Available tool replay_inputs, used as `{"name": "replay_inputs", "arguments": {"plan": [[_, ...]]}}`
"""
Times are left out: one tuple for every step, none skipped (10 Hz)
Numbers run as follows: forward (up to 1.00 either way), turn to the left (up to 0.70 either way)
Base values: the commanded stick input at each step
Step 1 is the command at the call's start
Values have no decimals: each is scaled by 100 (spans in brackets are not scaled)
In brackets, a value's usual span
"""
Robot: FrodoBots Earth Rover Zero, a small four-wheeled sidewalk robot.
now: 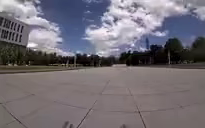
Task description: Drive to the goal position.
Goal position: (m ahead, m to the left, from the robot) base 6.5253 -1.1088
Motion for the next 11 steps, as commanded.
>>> {"name": "replay_inputs", "arguments": {"plan": [[70, 0], [70, 0], [70, 0], [70, 0], [70, 0], [70, 0], [70, 0], [70, 0], [70, 0], [70, 0], [70, 0]]}}
